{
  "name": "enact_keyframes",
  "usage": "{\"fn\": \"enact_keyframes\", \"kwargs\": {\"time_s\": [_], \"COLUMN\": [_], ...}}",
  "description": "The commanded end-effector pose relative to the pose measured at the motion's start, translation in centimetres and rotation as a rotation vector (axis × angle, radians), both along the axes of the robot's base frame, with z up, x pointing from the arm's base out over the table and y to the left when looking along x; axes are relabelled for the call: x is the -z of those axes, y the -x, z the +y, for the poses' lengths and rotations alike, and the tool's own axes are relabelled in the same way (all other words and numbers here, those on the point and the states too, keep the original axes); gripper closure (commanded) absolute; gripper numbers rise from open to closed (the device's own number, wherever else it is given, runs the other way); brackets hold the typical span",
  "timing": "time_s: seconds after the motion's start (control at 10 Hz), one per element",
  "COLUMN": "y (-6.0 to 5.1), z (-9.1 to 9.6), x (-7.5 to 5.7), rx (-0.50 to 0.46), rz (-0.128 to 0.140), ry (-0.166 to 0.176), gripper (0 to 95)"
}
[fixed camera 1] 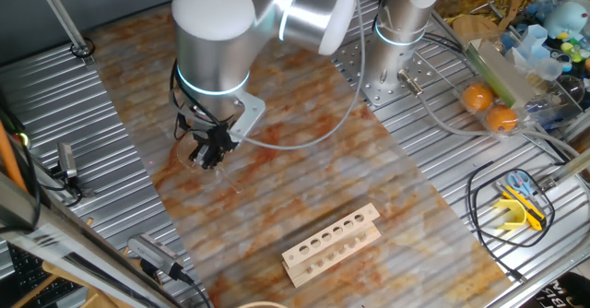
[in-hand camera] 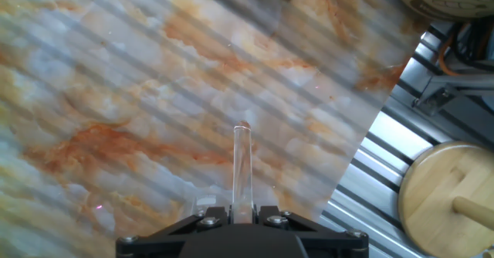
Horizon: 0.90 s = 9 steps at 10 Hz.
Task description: Pour out the test tube
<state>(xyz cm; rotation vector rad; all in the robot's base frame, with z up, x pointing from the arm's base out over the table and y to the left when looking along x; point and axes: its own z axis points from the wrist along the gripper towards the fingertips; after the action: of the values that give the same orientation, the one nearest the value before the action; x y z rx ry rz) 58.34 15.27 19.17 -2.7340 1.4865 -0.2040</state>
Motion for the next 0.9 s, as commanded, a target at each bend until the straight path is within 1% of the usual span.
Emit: {"fn": "enact_keyframes", "kwargs": {"time_s": [0.1,0.2,0.3,0.4,0.5,0.6,0.8,0.9], "y": [-0.08,-0.04,-0.02,0.01,0.01,0.01,-0.04,-0.04], "z": [-0.05,-0.09,-0.12,-0.14,-0.15,-0.13,-0.04,-0.04], "x": [0.43,0.57,0.57,0.57,0.57,0.58,0.65,0.65], "rx": [-0.010,-0.014,-0.017,-0.016,-0.010,0.001,0.012,0.020], "rz": [-0.003,-0.008,-0.006,-0.007,-0.006,0.000,0.029,0.045], "ry": [-0.008,-0.010,-0.025,-0.031,-0.031,-0.026,-0.020,-0.028], "gripper": [95.0,95.0,95.0,95.0,95.0,95.0,95.0,95.0]}}
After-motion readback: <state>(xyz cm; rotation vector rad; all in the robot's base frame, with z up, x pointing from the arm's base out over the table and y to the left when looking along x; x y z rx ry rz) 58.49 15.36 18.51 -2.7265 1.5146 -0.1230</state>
